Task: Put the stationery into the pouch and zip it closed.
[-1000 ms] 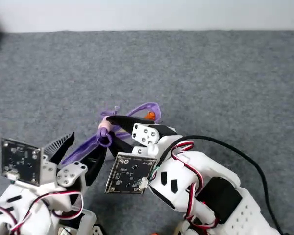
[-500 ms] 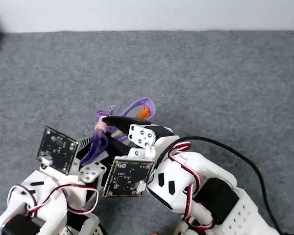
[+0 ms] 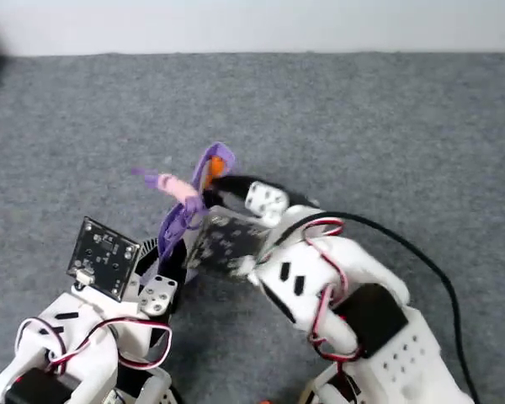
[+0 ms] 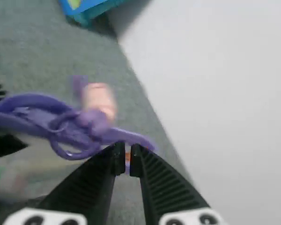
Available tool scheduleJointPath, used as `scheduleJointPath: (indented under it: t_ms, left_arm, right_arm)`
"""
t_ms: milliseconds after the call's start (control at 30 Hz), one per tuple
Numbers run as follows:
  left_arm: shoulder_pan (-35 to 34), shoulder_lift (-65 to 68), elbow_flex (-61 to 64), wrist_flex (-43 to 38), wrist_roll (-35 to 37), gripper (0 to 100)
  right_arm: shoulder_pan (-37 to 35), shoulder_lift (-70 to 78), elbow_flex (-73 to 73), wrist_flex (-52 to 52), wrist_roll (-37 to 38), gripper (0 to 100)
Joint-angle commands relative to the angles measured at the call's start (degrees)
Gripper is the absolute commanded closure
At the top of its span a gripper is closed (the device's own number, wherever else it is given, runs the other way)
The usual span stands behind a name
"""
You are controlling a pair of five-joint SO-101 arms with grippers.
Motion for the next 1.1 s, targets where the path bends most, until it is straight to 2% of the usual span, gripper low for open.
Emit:
scheduleJointPath:
  t_ms: [0,167,400,533,667,767,867,1000,1067]
  left_arm:
    - [0.4,0.0,-0.5,-1.1,-0.2,99]
    - [0.4,0.0,-0.6,-0.9,-0.1,99]
    - [0.3,0.0,-0.5,-1.0,-0.1,99]
    - [0.3,0.0,-0.5,-0.9,3.5,99]
    - [0.3,0.0,-0.3,-1.0,4.3,99]
    - [0.3,0.0,-0.1,-0.9,4.3,99]
    - [0.3,0.0,-0.1,-0.8,4.3,99]
    - [0.3,0.0,-0.1,-0.8,4.3,99]
    - [0.3,0.0,-0.1,-0.8,4.3,99]
  right_arm:
    - [5.3,0.0,-0.4,-3.6,-1.8,99.1]
    - [11.4,-0.3,4.3,-9.5,-2.1,99.1]
    - [11.8,-0.3,1.9,-11.0,-7.6,99.1]
    - [12.5,0.0,-2.5,-9.5,-19.3,99.1]
    - [13.1,1.7,-6.0,-2.0,-31.4,98.6]
    - [13.0,3.3,-10.2,3.5,-44.0,98.1]
    - [10.7,5.1,-14.2,9.2,-54.1,91.5]
    - [3.9,5.9,-16.7,14.6,-56.2,80.3]
    - [0.7,5.9,-17.3,14.7,-56.2,80.1]
